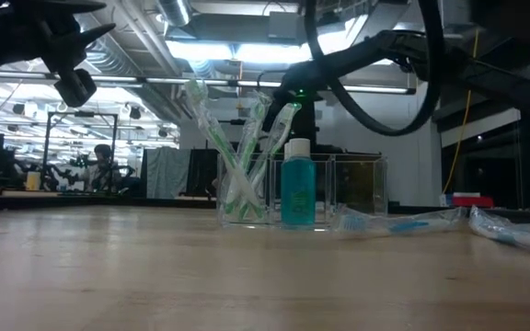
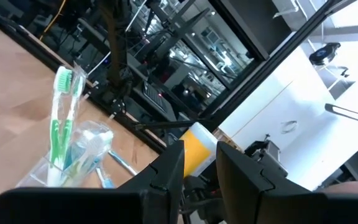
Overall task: Pick & Place toothbrushing station
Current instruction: Put the top blue toothbrush into the transparent organizer
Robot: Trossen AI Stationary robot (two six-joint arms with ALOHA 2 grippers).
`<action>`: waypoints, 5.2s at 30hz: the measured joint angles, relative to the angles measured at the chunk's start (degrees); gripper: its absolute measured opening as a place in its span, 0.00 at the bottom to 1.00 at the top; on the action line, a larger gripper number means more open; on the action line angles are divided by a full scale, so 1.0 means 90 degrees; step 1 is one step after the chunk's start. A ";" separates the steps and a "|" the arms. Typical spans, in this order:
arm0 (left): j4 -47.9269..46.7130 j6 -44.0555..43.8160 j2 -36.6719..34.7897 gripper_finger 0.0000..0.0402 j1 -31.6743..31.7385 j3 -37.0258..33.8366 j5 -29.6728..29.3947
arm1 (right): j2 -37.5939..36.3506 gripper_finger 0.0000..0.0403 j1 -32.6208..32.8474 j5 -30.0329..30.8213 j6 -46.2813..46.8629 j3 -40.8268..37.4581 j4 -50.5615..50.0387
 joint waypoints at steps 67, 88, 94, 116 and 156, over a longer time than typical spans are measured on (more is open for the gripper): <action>0.0156 -0.0212 0.0000 0.22 0.0002 0.0000 -0.0500 | 0.0401 0.49 -0.0791 -0.1471 -0.1808 -0.0002 -0.0544; 0.0160 -0.0274 0.0000 0.22 0.0001 0.0002 -0.0498 | 0.0401 0.02 -0.0775 -0.1485 -0.1975 -0.0002 -0.1141; 0.0162 -0.0271 0.0000 0.22 0.0001 0.0002 -0.0443 | 0.0034 0.01 -0.0544 -0.1455 -0.1826 -0.0007 -0.1164; 0.0620 0.0341 0.0000 0.22 0.0002 0.0164 0.0263 | -0.3762 0.00 0.1496 -0.0530 -0.0110 -0.0002 -0.1165; 0.0950 0.0044 0.0233 0.22 0.0001 0.0194 0.0346 | -0.3484 0.00 0.6881 0.5007 0.0605 -0.1234 -0.1168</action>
